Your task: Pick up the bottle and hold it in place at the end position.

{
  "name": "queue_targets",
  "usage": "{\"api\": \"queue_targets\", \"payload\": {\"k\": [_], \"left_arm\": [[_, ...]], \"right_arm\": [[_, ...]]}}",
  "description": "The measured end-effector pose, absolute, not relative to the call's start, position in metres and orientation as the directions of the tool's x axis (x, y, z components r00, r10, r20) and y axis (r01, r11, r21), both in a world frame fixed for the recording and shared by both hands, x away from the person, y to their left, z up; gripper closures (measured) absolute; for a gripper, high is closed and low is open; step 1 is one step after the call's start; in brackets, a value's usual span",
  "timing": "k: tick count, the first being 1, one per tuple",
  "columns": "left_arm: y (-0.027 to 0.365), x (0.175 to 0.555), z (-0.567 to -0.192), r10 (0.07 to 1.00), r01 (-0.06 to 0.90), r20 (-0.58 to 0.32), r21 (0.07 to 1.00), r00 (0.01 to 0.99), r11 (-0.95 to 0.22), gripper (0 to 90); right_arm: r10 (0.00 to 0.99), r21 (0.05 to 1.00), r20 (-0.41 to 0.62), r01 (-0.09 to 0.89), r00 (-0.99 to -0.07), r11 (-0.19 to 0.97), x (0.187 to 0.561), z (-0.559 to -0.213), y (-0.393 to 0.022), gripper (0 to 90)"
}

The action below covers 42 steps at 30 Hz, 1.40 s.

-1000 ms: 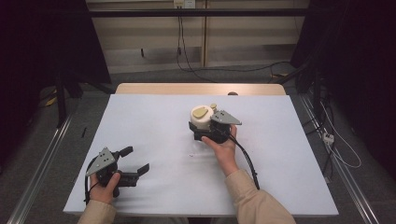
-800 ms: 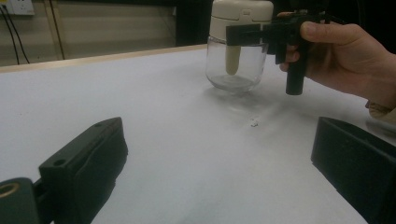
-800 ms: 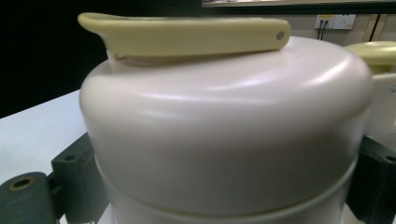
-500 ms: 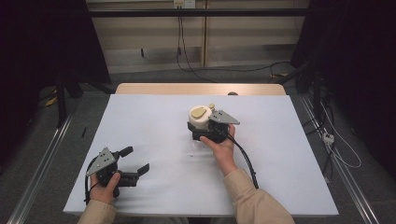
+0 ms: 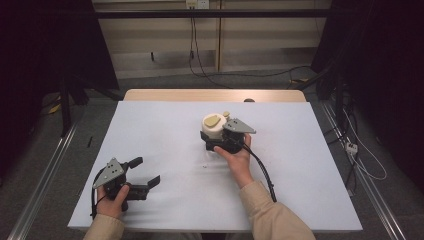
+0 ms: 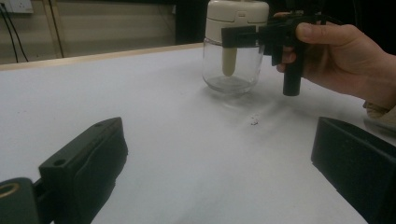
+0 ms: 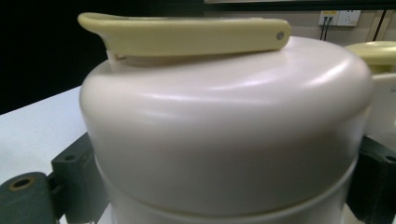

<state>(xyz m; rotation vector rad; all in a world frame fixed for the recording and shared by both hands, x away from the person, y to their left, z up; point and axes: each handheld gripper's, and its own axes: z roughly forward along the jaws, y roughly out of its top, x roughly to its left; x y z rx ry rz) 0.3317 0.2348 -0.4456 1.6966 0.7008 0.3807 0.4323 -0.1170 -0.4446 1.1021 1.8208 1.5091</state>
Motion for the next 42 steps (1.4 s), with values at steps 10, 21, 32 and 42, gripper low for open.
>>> {"api": "queue_targets", "payload": {"k": [10, 21, 32, 42], "left_arm": [[0.2346, 0.3319, -0.4459, 0.635, 0.247, -0.118, 0.962, 0.764, -0.119, 2.9], [0.2350, 0.3316, -0.4454, 0.634, 0.246, -0.119, 0.962, 0.765, -0.117, 2.9], [0.2346, 0.3318, -0.4453, 0.632, 0.245, -0.119, 0.963, 0.766, -0.115, 2.9], [0.2345, 0.3318, -0.4451, 0.630, 0.243, -0.119, 0.963, 0.767, -0.115, 2.9]], "right_arm": [[0.842, 0.965, 0.097, 0.256, -0.531, 0.051, 0.4331, -0.4465, -0.1164, 6.7], [0.837, 0.961, 0.086, 0.265, -0.541, 0.073, 0.4321, -0.4513, -0.1129, 6.7], [0.834, 0.960, 0.074, 0.265, -0.546, 0.088, 0.4305, -0.4529, -0.1113, 6.7], [0.834, 0.958, 0.078, 0.271, -0.546, 0.088, 0.4296, -0.4546, -0.1128, 6.7]]}}
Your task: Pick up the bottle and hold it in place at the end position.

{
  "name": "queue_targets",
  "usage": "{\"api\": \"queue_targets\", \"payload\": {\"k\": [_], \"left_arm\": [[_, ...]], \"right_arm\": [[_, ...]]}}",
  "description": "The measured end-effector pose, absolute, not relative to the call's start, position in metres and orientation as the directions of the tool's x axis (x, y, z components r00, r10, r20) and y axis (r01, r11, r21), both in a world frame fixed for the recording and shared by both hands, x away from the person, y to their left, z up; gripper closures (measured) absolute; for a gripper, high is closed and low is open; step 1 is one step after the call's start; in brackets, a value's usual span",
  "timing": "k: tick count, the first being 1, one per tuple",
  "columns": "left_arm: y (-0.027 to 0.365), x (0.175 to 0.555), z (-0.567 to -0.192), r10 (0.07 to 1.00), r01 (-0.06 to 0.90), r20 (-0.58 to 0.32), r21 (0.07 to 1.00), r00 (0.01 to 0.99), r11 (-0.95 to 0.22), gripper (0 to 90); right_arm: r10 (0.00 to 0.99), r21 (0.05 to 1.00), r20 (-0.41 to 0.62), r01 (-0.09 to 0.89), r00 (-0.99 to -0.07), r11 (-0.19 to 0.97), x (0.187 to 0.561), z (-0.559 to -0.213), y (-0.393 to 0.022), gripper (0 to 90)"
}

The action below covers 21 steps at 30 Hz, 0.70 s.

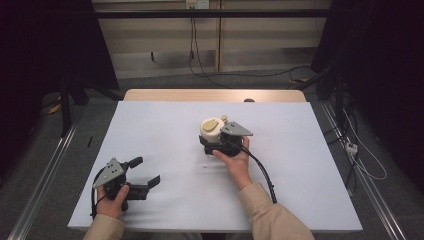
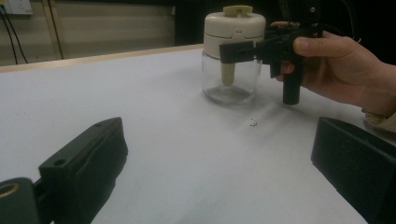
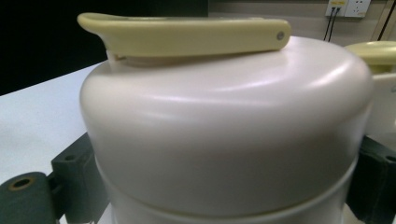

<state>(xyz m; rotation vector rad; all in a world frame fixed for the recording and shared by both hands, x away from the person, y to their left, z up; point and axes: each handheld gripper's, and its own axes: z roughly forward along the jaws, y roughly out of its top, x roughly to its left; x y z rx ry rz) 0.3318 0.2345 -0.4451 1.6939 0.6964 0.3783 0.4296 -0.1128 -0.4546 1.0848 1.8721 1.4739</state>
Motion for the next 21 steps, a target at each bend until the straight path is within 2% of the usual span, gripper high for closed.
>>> {"api": "queue_targets", "payload": {"k": [21], "left_arm": [[0.2330, 0.3318, -0.4452, 0.630, 0.241, -0.112, 0.963, 0.769, -0.123, 2.8]], "right_arm": [[0.829, 0.950, 0.094, 0.299, -0.552, 0.092, 0.4254, -0.4551, -0.1173, 6.5]]}}
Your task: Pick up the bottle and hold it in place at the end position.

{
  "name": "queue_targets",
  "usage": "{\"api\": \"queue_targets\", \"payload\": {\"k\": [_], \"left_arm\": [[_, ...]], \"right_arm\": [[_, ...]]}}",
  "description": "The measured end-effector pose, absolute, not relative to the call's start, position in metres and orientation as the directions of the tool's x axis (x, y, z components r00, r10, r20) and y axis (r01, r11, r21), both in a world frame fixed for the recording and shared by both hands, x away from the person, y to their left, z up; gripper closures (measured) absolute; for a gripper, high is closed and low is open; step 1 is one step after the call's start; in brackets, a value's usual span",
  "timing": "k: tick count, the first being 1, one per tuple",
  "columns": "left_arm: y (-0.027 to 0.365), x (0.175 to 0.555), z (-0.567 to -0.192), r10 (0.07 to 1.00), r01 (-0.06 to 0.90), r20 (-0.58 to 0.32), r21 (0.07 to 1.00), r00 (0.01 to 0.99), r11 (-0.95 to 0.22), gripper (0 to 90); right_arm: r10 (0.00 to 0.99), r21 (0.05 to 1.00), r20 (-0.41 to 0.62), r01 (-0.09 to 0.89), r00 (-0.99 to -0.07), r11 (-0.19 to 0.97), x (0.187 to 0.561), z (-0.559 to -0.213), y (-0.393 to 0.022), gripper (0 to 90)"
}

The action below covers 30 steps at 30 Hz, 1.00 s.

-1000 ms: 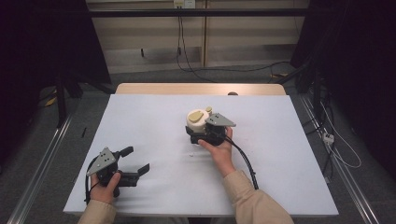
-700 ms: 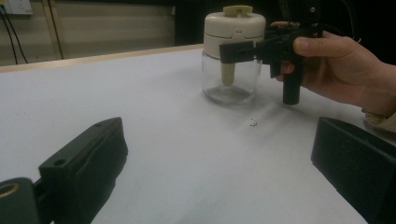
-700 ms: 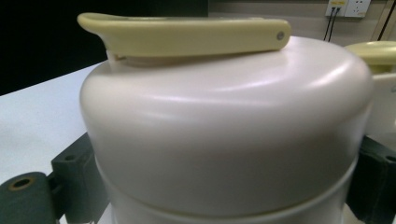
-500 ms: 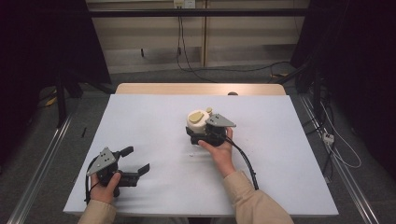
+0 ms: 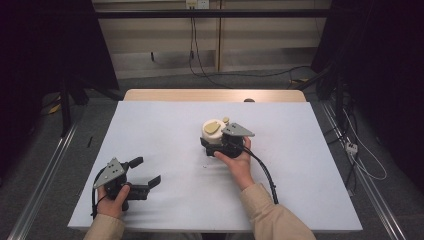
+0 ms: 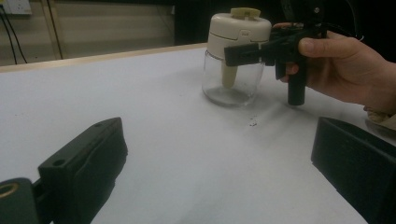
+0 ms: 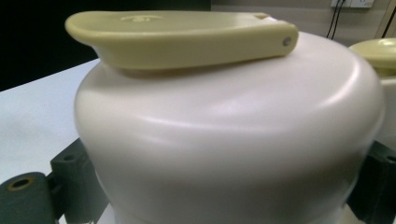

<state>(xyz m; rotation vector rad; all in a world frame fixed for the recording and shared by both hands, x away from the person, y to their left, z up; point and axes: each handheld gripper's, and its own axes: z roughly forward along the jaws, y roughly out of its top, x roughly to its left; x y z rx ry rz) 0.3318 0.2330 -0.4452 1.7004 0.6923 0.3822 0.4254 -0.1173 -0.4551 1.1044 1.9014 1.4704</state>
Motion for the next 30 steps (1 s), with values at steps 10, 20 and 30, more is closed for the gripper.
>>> {"api": "queue_targets", "payload": {"k": [10, 20, 30], "left_arm": [[0.2309, 0.3325, -0.4463, 0.627, 0.243, -0.108, 0.961, 0.772, -0.133, 2.8], [0.2297, 0.3340, -0.4466, 0.629, 0.247, -0.121, 0.962, 0.768, -0.117, 2.8], [0.2233, 0.3368, -0.4450, 0.635, 0.252, -0.130, 0.962, 0.762, -0.106, 2.8]], "right_arm": [[0.829, 0.949, 0.102, 0.303, -0.549, 0.084, 0.4236, -0.4563, -0.1191, 6.3], [0.829, 0.945, 0.092, 0.311, -0.552, 0.103, 0.4234, -0.4550, -0.1198, 6.5], [0.831, 0.945, 0.091, 0.311, -0.549, 0.102, 0.4229, -0.4554, -0.1193, 6.5]]}}
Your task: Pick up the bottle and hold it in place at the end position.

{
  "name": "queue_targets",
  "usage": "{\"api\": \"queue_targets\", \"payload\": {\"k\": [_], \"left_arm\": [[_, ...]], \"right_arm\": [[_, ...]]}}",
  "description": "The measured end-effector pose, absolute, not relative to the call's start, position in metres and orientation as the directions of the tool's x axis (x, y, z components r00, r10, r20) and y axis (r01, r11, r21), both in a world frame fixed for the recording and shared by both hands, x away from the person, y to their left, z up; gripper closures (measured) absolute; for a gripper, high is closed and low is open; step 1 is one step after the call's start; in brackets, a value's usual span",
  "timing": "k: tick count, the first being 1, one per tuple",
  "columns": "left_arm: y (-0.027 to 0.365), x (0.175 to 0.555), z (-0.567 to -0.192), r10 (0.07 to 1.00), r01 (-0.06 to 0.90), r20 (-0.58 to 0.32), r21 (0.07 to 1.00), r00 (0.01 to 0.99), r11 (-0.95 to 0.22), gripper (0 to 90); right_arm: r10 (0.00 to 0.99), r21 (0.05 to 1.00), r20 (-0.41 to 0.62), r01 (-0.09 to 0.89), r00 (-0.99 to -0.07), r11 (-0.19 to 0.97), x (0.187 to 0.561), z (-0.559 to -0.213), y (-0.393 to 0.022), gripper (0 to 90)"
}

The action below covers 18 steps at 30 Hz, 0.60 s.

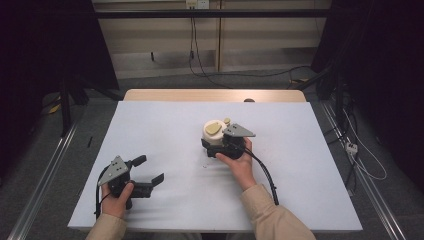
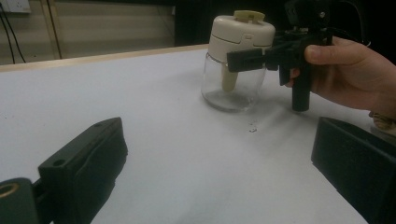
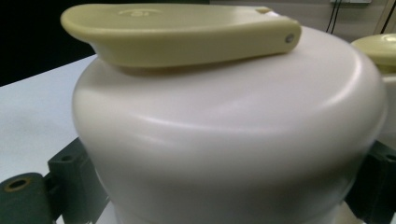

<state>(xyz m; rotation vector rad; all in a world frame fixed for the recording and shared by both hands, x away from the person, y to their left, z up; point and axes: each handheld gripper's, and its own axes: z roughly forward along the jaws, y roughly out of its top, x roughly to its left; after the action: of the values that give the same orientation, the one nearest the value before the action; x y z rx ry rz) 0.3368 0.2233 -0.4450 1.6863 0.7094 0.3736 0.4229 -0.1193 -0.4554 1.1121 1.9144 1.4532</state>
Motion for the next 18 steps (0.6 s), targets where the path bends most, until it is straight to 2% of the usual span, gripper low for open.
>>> {"api": "queue_targets", "payload": {"k": [18], "left_arm": [[0.205, 0.347, -0.434, 0.642, 0.248, -0.113, 0.961, 0.758, -0.123, 2.7]], "right_arm": [[0.835, 0.945, 0.095, 0.312, -0.543, 0.095, 0.422, -0.457, -0.119, 6.4]]}}
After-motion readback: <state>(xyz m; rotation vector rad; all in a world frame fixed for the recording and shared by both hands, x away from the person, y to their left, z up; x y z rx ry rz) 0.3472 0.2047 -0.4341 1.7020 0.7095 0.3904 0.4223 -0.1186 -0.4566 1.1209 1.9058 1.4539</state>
